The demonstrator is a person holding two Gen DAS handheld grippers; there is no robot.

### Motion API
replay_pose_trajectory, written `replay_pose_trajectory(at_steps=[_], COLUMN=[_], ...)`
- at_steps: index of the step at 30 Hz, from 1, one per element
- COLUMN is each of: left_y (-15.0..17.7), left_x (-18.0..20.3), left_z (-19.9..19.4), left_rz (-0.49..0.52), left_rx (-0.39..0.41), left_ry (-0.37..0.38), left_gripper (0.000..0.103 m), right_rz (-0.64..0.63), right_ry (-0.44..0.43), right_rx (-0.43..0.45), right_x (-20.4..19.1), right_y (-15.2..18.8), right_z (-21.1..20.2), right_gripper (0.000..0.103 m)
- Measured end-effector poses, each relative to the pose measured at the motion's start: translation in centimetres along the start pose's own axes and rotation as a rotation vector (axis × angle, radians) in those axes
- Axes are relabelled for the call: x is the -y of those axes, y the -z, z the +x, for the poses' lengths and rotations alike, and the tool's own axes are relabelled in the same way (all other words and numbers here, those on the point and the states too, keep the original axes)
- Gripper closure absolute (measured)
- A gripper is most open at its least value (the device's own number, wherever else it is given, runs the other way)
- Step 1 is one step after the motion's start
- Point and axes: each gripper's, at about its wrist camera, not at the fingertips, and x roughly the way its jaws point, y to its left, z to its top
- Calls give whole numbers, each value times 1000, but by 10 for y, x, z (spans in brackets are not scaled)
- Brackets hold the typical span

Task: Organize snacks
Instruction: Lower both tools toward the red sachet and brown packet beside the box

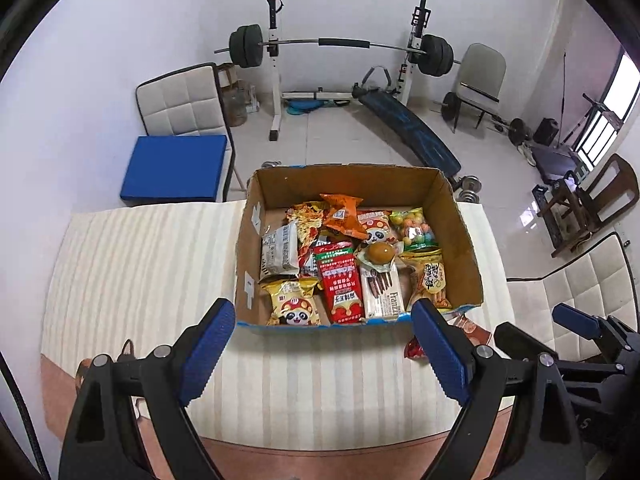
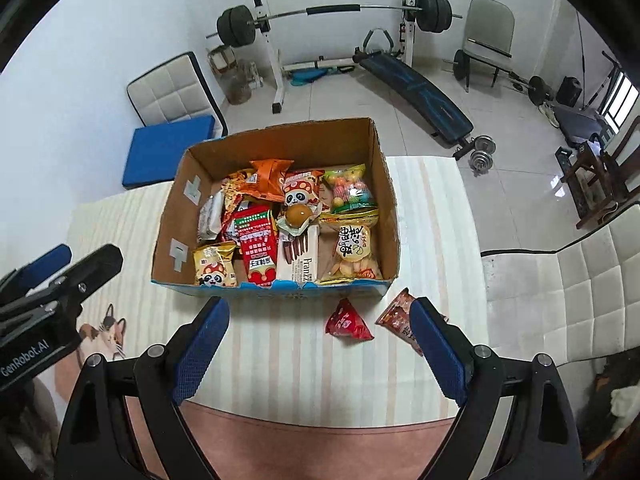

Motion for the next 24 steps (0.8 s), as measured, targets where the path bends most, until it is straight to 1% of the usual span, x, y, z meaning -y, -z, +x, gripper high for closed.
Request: replay_pose_trajectory(at_steps=[2, 4, 7, 9, 11, 14, 15, 16, 17, 19, 22, 24], left_y=[6, 12, 20, 27, 33, 41, 45, 48, 52, 60, 74, 82], left_x=[4, 9, 19, 27, 40, 58, 66, 71, 76, 85, 96, 100], left_z=[-1, 3, 16, 27, 48, 80, 97, 107, 117, 138, 161, 171], left_rz=[0, -5, -22, -34, -45, -49, -52, -56, -57, -54, -39, -32], left_rx=[3, -2, -13, -20, -68, -148, -185, -204, -224, -269, -314, -342], left_ry=[-13, 2, 46, 85, 133, 142, 142, 138, 134, 122, 104, 91], left_gripper=[13, 13, 13, 13, 13, 13, 13, 13, 13, 13, 13, 13], right_rz=[24, 48, 100, 148, 176, 201, 202, 197, 187, 116, -31, -121], right_ry=[-16, -22, -17, -14, -7, -6, -10, -26, -40, -33, -19, 14], right_rx=[-3, -13, -43, -83, -124, -184, -209, -233, -250, -303, -374, -411], right_x=[8, 20, 46, 69, 89, 116, 125, 131, 136, 140, 133, 129], right_y=[5, 10, 20, 29, 35, 42, 44, 44, 45, 44, 42, 42], right_z=[-1, 3, 15, 30, 47, 79, 93, 107, 118, 146, 182, 204], right_gripper=[9, 9, 9, 9, 9, 9, 9, 9, 9, 9, 9, 9])
